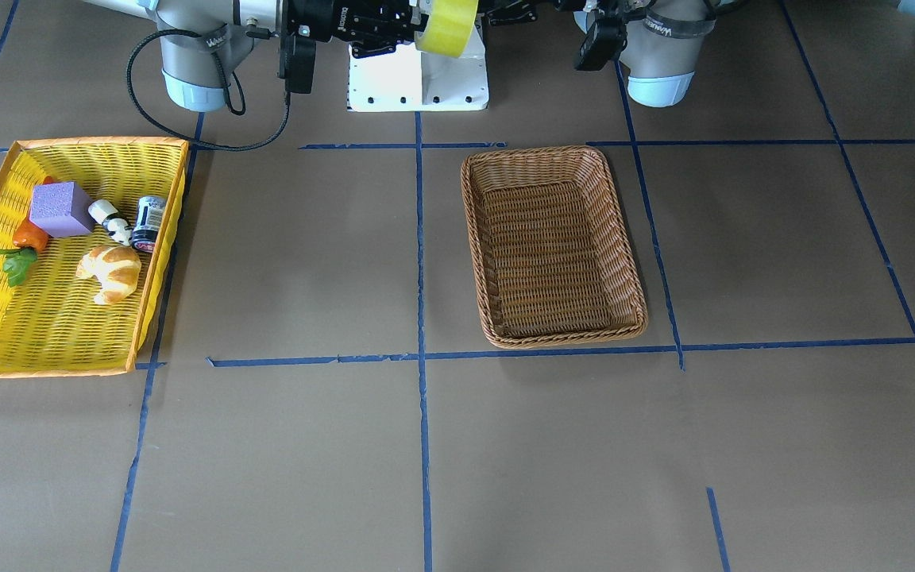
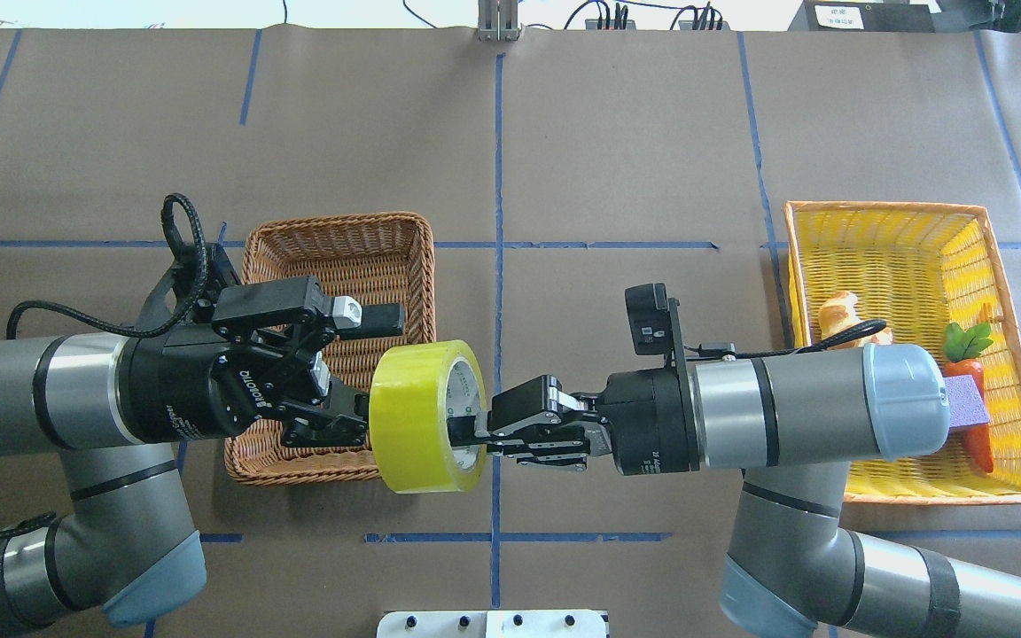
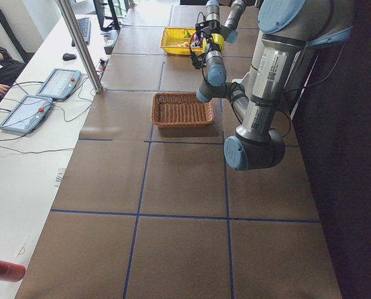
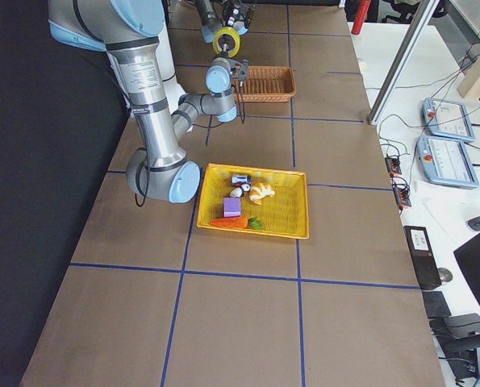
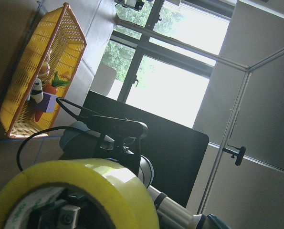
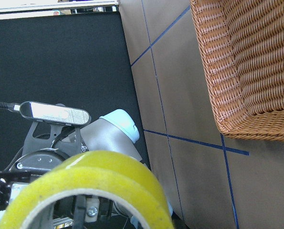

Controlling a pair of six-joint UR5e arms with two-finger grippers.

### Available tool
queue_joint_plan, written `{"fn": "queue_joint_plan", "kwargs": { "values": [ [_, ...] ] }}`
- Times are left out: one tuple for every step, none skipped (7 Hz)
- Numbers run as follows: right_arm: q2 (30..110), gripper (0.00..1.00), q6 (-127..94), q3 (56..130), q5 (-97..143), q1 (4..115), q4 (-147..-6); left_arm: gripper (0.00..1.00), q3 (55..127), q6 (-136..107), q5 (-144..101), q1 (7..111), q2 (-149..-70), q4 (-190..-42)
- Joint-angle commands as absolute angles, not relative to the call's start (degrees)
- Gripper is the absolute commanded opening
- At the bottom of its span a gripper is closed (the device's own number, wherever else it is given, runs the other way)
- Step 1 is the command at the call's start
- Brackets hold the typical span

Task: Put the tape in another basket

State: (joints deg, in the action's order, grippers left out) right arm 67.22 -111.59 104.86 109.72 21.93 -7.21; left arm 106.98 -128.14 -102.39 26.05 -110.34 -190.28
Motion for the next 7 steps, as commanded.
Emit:
{"fn": "queue_joint_plan", "kwargs": {
  "values": [
    [67.1, 0.03, -111.5, 104.9, 109.3, 21.4, -7.3, 0.89, 106.9, -128.1, -102.4, 25.8, -110.3, -190.3],
    [67.1, 0.22, -111.4, 104.9, 108.6, 21.4, -7.4, 0.68, 106.9, -128.1, -102.4, 25.6, -110.3, -190.3],
    [67.0, 0.56, -111.5, 104.9, 108.1, 21.4, -7.3, 0.27, 107.0, -128.2, -102.4, 24.7, -110.0, -190.3],
    [67.0, 0.88, -111.4, 105.0, 108.0, 21.4, -7.5, 0.1, 107.4, -128.1, -102.5, 24.6, -110.0, -190.2],
    [67.1, 0.99, -111.7, 105.1, 106.6, 21.4, -7.5, 0.06, 107.5, -128.3, -102.5, 24.5, -110.0, -190.1],
    [67.1, 0.99, -111.8, 105.1, 106.6, 21.4, -7.5, 0.01, 107.1, -128.8, -102.6, 24.6, -109.8, -190.1],
    [67.1, 0.99, -111.9, 105.1, 106.5, 21.4, -7.6, 0.0, 107.5, -132.4, -102.6, 24.6, -109.4, -190.1]
  ]
}}
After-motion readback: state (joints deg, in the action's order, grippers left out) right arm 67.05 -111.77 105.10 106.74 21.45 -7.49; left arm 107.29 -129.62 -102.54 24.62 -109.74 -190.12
